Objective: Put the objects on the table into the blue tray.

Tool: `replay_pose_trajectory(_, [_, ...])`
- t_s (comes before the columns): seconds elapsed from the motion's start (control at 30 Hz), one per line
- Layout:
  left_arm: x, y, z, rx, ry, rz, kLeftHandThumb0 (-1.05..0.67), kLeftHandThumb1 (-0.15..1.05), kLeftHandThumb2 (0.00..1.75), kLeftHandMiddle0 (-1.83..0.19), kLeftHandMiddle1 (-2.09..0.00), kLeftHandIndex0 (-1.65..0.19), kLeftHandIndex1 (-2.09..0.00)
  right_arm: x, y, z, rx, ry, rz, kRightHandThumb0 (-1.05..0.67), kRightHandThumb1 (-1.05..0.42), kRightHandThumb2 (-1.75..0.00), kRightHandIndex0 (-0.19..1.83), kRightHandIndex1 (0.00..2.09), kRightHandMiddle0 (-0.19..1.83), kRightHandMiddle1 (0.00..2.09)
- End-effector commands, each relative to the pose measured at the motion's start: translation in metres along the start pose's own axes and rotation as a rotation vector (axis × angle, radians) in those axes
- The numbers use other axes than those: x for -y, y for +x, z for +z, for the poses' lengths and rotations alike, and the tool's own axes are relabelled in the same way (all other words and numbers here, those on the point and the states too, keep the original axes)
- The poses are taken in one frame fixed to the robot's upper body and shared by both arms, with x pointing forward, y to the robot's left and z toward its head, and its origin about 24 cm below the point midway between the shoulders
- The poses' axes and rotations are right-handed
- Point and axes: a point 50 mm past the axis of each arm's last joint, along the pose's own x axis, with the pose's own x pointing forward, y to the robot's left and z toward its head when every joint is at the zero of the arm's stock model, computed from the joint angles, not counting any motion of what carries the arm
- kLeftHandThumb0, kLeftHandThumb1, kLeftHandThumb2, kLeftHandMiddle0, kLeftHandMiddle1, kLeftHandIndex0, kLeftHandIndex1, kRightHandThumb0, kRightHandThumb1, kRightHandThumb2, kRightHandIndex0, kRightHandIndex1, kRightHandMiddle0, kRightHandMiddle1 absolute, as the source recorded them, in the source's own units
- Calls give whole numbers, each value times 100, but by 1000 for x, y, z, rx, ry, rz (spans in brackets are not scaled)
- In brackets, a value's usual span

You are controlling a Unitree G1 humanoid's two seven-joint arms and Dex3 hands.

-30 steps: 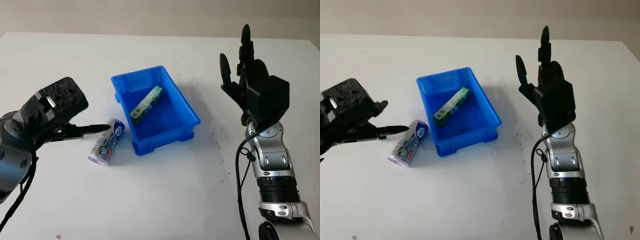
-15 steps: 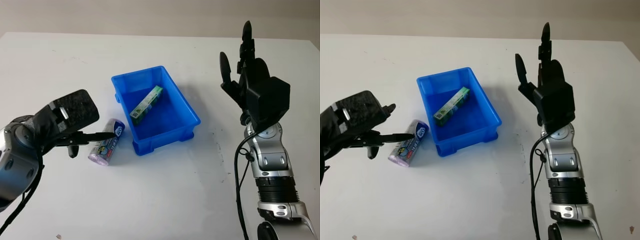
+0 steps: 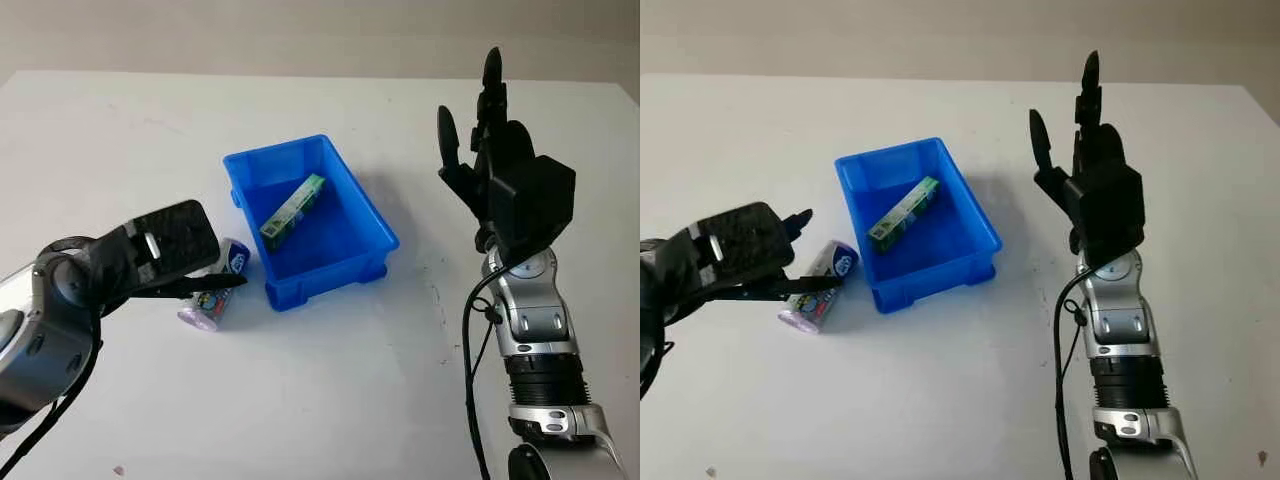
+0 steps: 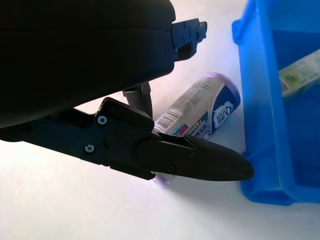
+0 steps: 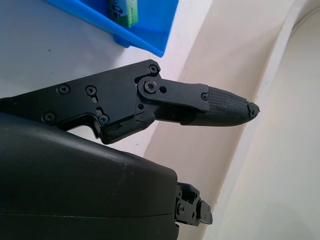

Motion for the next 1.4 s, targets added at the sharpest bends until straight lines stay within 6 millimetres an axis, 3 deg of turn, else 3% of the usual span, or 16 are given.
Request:
replay_pose_trajectory(0.0, [10,6,-5,-36,17,-53,-83,105,24,19,0,19,0,2,-1,2,20,21,-17,-72,-105,-56,-19,0,-19,0])
replay_pose_trajectory(0.23, [15,12,-8,-42,132,-42,-78,105,16,19,0,19,0,4,-2,4,36,42,-28,-71,-105,-57,-19,0,-19,0])
replay_pose_trajectory(0.47, [23,17,-17,-22,428,-56,-75,105,26,19,0,19,0,6,-3,5,63,67,-35,-68,-105,-57,-19,0,-19,0])
replay_pose_trajectory(0.57, [27,19,-20,-6,535,-67,-73,105,29,7,-7,16,-2,8,-4,5,69,78,-33,-68,-105,-57,-19,0,-19,0])
replay_pose_trajectory(0.6, [29,19,-21,9,557,-66,-72,105,29,0,-37,11,-6,8,-4,5,70,79,-33,-68,-105,-56,-19,0,-19,0])
replay_pose_trajectory(0.63, [30,20,-22,30,579,-57,-71,105,29,9,-96,4,-12,9,-4,6,70,78,-34,-68,-105,-56,-19,0,-19,0])
replay_pose_trajectory(0.67, [32,20,-23,50,596,-51,-71,105,30,2,-151,-2,-27,10,-4,6,71,80,-36,-68,-105,-56,-19,0,-19,0])
replay_pose_trajectory(0.7, [34,21,-23,68,620,-49,-72,105,31,-37,-186,-5,-117,10,-4,6,73,80,-37,-68,-105,-55,-19,0,-19,0])
replay_pose_trajectory(0.73, [35,21,-24,78,640,-55,-72,105,32,-54,-197,1,-162,11,-3,6,76,76,-40,-68,-105,-55,-19,0,-19,0])
replay_pose_trajectory(0.8, [37,21,-23,84,690,-69,-72,105,36,-54,-207,-12,-200,11,-3,7,81,64,-43,-68,-105,-55,-19,0,-19,0])
replay_pose_trajectory(0.83, [38,21,-23,87,722,-69,-72,105,37,-48,-208,-8,-204,11,-2,7,85,63,-43,-68,-105,-55,-19,0,-19,0])
replay_pose_trajectory(0.9, [40,21,-21,98,810,-63,-73,105,40,-36,-209,11,-205,12,-2,8,91,66,-44,-68,-105,-54,-19,0,-19,0])
replay_pose_trajectory(1.0, [44,21,-20,117,924,-42,-69,105,45,-39,-209,18,-170,13,-2,8,96,69,-46,-68,-105,-53,-19,0,-19,0])
replay_pose_trajectory(1.13, [47,23,-20,121,985,-35,-59,105,47,-89,-209,18,-183,15,-1,8,96,55,-50,-68,-105,-52,-19,0,-19,0])
replay_pose_trajectory(1.37, [53,25,-22,158,1013,8,-51,105,44,-97,-209,17,-191,16,0,8,103,50,-47,-68,-105,-52,-19,0,-19,0])
